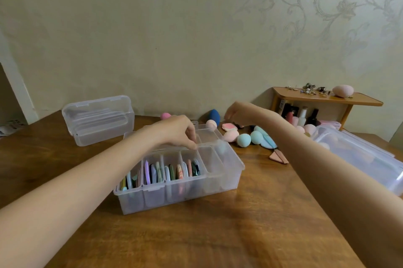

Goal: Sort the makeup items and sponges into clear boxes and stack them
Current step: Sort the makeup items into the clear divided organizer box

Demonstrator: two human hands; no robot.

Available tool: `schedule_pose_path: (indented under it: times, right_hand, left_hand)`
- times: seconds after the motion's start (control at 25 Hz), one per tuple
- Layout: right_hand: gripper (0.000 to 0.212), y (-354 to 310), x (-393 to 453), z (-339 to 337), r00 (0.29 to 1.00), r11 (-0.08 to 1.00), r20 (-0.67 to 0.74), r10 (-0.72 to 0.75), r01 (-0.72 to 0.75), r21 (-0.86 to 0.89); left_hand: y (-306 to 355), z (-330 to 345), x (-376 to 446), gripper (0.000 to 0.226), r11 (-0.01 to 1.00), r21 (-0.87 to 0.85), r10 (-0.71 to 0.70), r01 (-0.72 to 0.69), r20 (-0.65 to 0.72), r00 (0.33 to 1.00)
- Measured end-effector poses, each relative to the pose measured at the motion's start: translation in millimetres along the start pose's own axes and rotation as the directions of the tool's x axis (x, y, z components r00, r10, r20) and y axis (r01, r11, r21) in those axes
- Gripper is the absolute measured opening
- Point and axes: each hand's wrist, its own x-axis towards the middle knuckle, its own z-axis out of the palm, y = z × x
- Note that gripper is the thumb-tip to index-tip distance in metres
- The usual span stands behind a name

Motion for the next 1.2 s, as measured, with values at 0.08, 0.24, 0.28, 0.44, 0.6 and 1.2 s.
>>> schedule_pose_path:
  times: [0.08,0.24,0.28,0.44,0.6,1.2]
  right_hand:
    - [0.032,16.3,31.3,14.2,0.999,0.997,-0.012,0.05,-0.05,-0.063]
    - [0.037,30.1,63.6,41.9,0.99,0.992,0.139,0.022,-0.004,-0.127]
    - [0.038,29.6,67.7,47.8,0.986,0.987,0.162,0.034,-0.007,-0.163]
    - [0.042,28.8,70.0,55.6,0.991,0.978,0.118,0.065,-0.04,-0.207]
    - [0.034,28.7,52.9,37.7,0.999,0.998,-0.034,0.036,-0.034,0.045]
    - [0.036,36.4,-35.5,41.1,0.993,1.0,-0.117,0.019,-0.019,-0.001]
  left_hand:
    - [-4.2,4.3,6.9,0.015,0.999,-0.043,0.03,-0.029,0.024,0.999]
    - [-14.3,11.8,15.2,0.012,0.99,-0.138,0.042,-0.033,0.06,0.997]
    - [-16.9,13.9,18.6,0.014,0.989,-0.148,0.032,-0.023,0.059,0.998]
    - [-18.2,15.9,21.1,0.015,0.99,-0.139,0.027,-0.017,0.066,0.997]
    - [-12.4,16.5,7.8,0.005,0.994,-0.11,0.025,-0.022,0.026,0.999]
    - [16.5,39.2,-21.8,0.027,0.99,0.131,0.07,-0.051,-0.139,0.988]
